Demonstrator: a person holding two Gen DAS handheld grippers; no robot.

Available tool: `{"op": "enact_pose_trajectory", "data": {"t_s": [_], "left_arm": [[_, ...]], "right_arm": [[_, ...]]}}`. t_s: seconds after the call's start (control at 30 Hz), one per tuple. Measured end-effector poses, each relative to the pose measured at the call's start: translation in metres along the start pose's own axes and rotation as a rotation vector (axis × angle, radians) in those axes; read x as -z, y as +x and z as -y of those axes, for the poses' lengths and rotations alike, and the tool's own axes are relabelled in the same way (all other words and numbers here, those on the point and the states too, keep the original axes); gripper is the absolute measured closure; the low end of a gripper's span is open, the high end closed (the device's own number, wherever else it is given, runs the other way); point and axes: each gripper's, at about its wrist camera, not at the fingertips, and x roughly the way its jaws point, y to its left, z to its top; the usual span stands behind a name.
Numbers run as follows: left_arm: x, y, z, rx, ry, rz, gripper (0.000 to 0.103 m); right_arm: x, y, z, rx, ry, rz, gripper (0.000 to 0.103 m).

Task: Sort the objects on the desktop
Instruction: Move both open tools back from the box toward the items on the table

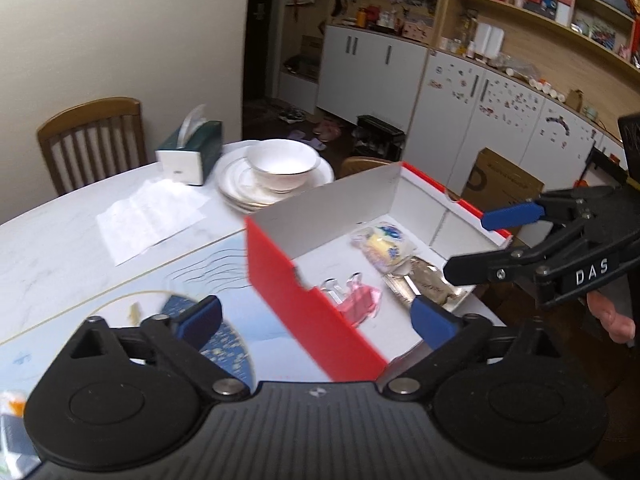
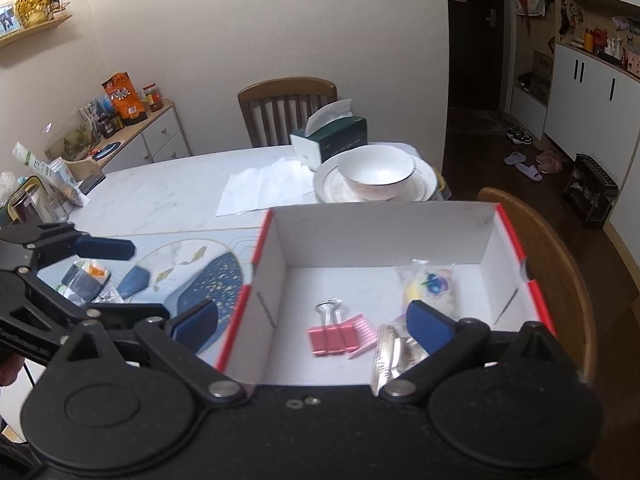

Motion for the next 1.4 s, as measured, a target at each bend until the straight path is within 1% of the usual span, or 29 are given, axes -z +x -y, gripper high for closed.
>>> {"op": "enact_pose_trajectory", "data": {"t_s": [0.17,0.33,0.43,0.6,0.87,1.13,1.4], "left_arm": [[0.013,-0.018,-0.023,-0.032,-0.002,0.003,0.001],[0.028,-0.032,-0.046,-0.071,-0.003,0.003,0.001],[0.037,-0.042,-0.063,-0.078,-0.019,0.012,0.001],[0.049,-0.056,-0.092,-0.1,-0.041,0.029,0.001],[0.061,-0.071,-0.14,-0.106,-0.088,0.043,0.0],[0.078,-0.07,-0.195,-0.169,-0.104,0.009,0.0],[0.104,-0.063,-0.246,-0.231,-0.115,-0.04,0.0]], "right_arm": [[0.007,0.005,-0.032,-0.016,0.001,-0.017,0.002],[0.014,0.009,-0.067,-0.034,-0.031,-0.032,0.002],[0.02,0.011,-0.089,-0.037,-0.052,-0.036,0.002],[0.03,0.017,-0.116,-0.045,-0.043,-0.049,0.002],[0.038,0.033,-0.155,-0.018,-0.034,-0.065,0.002],[0.048,0.055,-0.194,-0.009,-0.052,-0.085,0.002],[0.06,0.087,-0.228,-0.015,-0.082,-0.155,0.002]]}}
